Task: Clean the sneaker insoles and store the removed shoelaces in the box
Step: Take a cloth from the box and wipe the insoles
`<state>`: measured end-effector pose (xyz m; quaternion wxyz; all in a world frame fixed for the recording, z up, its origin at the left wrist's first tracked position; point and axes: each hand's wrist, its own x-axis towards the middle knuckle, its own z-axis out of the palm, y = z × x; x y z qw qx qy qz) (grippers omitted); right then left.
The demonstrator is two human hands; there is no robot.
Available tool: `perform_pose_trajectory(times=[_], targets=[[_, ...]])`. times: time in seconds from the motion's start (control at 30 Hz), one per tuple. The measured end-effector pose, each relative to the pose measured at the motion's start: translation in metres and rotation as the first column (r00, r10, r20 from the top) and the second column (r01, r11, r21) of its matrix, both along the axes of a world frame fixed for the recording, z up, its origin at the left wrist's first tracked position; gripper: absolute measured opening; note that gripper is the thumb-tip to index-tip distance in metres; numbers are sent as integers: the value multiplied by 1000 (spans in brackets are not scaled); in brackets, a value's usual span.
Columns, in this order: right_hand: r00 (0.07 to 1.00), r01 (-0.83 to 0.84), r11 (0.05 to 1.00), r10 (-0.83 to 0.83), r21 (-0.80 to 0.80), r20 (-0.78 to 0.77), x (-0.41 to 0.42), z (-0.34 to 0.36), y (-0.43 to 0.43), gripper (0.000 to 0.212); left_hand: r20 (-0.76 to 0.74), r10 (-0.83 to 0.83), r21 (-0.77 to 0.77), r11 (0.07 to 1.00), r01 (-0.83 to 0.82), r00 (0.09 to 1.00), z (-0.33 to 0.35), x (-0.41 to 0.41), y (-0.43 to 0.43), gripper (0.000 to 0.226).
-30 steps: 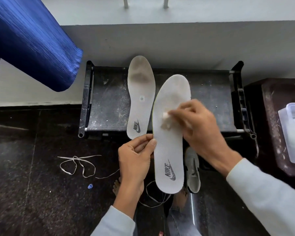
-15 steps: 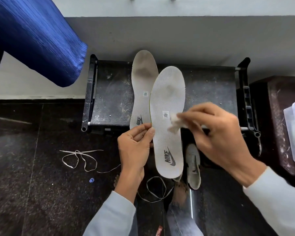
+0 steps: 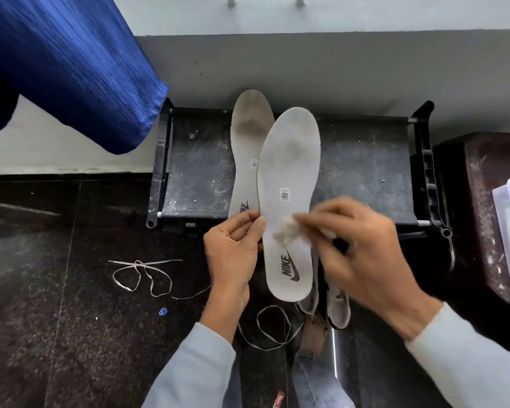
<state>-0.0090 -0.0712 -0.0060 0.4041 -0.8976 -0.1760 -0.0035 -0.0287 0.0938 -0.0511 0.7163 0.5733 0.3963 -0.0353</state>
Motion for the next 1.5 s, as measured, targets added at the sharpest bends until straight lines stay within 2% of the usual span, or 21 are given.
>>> perform_pose_trajectory(times=[0.1,0.2,0.3,0.37,0.47,0.63,0.8,0.97,1.17,1.37,1.5], targets=[[996,72,992,-66,-108,60,38,-18,10,20,-1,-8,13,1000,8,1000,1,-1,-3,16],[998,-59,982,61,-178,5,27,-30,18,26,9,19,-8,1000,-19,1000,1,0,-1,16],[956,-266,960,251,-88,-150,-19,-26,21,25,16,46,-7,999,-46,999,-2,3,10,15],[916,-330,944,324,14,-239,-45,-23,23,24,11,61,23,998,-61,998,-3,5,22,15],[939,-195,974,220,118,-265,-61,-22,27,22,7,91,77,993,-91,996,-3,12,47,16],[966,28,988,13,154,-258,-57,-13,41,23,-38,144,207,969,-134,989,-2,38,94,20],[949,171,973,-119,157,-293,-49,-14,59,23,-46,149,301,945,-129,988,-11,63,124,28],[909,293,948,-237,122,-341,-42,-16,71,21,-89,87,388,921,-46,992,-21,77,127,27],[884,357,928,-298,108,-359,-40,-17,78,20,-145,57,533,846,30,988,-29,81,128,23],[862,380,922,-325,73,-389,-45,-26,79,21,-183,65,603,795,60,981,-35,71,126,21],[842,411,908,-347,76,-413,-46,-34,77,27,-170,-16,622,773,120,985,-38,65,124,27]])
